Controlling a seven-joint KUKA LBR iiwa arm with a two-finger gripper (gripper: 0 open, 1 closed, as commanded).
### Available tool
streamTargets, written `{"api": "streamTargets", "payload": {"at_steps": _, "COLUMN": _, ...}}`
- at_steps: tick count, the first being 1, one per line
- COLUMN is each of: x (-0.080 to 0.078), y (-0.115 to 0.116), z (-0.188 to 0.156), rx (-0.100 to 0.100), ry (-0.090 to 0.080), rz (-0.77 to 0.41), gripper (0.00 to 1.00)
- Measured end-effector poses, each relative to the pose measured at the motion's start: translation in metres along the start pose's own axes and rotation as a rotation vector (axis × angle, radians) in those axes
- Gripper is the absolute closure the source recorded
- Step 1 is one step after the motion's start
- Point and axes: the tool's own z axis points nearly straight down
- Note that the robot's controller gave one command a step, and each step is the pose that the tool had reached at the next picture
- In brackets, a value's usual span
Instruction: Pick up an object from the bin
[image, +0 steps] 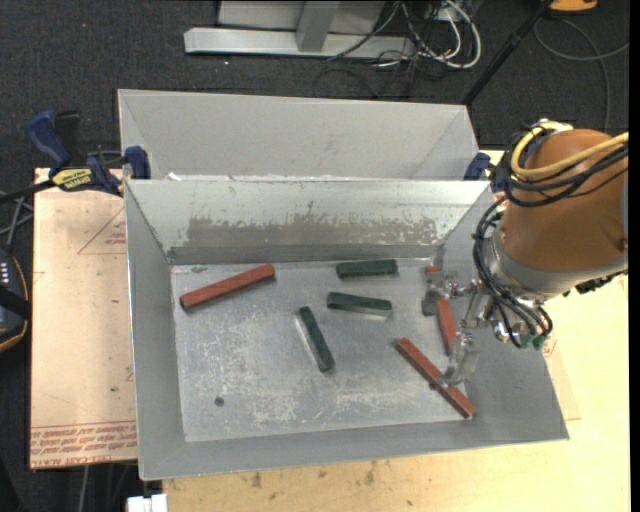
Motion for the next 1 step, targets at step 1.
{"api": "streamTargets", "payload": {"at_steps": 1, "x": -0.0015, "y": 0.0002, "z": -0.0041, "rx": 0.001, "ry": -0.008, "rz": -0.002, "gripper": 0.0}}
